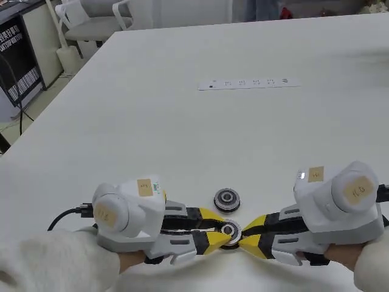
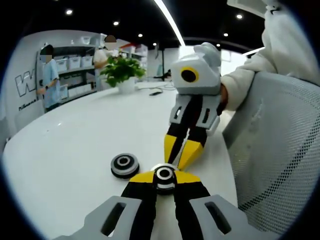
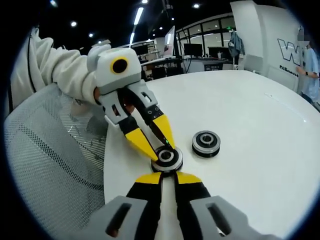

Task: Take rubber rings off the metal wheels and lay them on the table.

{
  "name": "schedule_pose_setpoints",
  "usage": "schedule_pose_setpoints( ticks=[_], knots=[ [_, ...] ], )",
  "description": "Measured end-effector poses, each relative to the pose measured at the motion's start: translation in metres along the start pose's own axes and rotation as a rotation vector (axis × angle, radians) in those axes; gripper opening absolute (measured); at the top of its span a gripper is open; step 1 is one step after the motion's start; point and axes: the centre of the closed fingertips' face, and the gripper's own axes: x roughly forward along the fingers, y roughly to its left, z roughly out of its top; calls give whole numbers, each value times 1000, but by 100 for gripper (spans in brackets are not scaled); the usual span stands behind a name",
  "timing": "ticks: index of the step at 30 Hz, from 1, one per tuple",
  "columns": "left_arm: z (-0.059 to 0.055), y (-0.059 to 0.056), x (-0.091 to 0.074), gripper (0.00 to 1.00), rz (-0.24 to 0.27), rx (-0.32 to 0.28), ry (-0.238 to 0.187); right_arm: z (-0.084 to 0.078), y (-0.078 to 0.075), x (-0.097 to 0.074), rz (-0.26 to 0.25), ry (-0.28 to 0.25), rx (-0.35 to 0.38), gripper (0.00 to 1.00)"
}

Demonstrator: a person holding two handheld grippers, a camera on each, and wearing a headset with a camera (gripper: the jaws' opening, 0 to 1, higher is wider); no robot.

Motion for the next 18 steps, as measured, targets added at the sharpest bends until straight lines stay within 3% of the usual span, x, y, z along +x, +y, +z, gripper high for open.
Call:
schedule_pose_setpoints(
  ticks=[3,10,16,18],
  knots=[
    [-1,1,0,13,0,0,0,0,-4,-1,-18,0,-1,0],
    [-2,1,0,13,2,1,1,0,-7,-3,-40,-1,35,0],
    [-4,4,1,13,6,-2,1,4,-17,-8,-60,-56,153,0],
    [-4,4,1,13,6,-2,1,10,-16,-9,-35,-93,278,0]
  ],
)
